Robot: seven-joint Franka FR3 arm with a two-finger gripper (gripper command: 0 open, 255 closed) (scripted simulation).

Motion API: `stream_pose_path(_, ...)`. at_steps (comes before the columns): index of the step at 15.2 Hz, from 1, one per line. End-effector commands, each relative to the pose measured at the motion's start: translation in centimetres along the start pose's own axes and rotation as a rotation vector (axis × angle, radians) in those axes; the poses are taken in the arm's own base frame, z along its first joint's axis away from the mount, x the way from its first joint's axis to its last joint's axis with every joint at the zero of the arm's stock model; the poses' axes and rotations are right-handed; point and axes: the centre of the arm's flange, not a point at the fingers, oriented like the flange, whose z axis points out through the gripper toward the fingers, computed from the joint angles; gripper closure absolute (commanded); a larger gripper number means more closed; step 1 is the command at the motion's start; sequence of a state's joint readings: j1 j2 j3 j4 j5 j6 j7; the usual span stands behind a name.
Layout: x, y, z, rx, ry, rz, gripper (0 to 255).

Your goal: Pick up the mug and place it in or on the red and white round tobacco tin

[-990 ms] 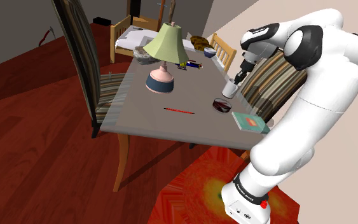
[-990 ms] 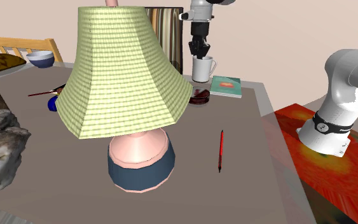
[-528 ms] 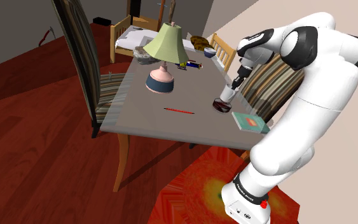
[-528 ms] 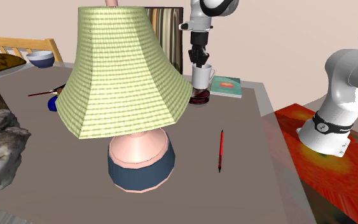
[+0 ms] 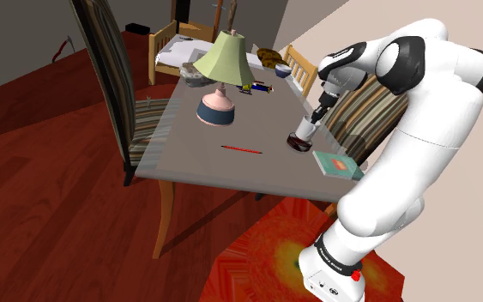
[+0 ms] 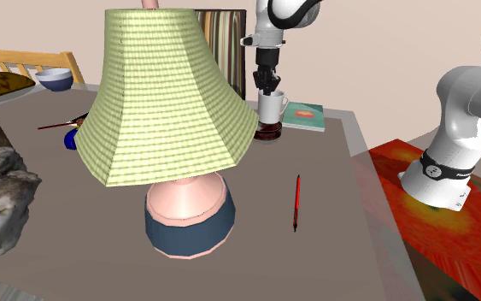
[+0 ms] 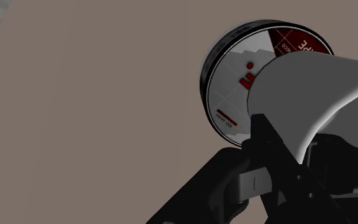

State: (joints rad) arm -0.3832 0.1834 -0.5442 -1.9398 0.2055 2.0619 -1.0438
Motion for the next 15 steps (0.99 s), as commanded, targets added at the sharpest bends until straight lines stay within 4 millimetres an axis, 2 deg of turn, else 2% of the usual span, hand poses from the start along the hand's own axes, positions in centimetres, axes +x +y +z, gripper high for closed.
stream_pose_path(1, 0.0, 0.0, 0.0, 0.000, 0.000, 0.000, 255)
stream_pose_path(2, 0.0, 0.0, 0.0, 0.000, 0.000, 0.000, 255)
stream_pose_path(3, 0.0, 0.0, 0.0, 0.000, 0.000, 0.000, 0)
stream_pose_path(8, 0.0, 0.0, 0.0, 0.000, 0.000, 0.000, 0)
stream_pose_path(12, 0.0, 0.0, -5.0, 0.000, 0.000, 0.000, 0)
stream_pose_path(15, 0.0, 0.0, -5.0, 0.000, 0.000, 0.000, 0)
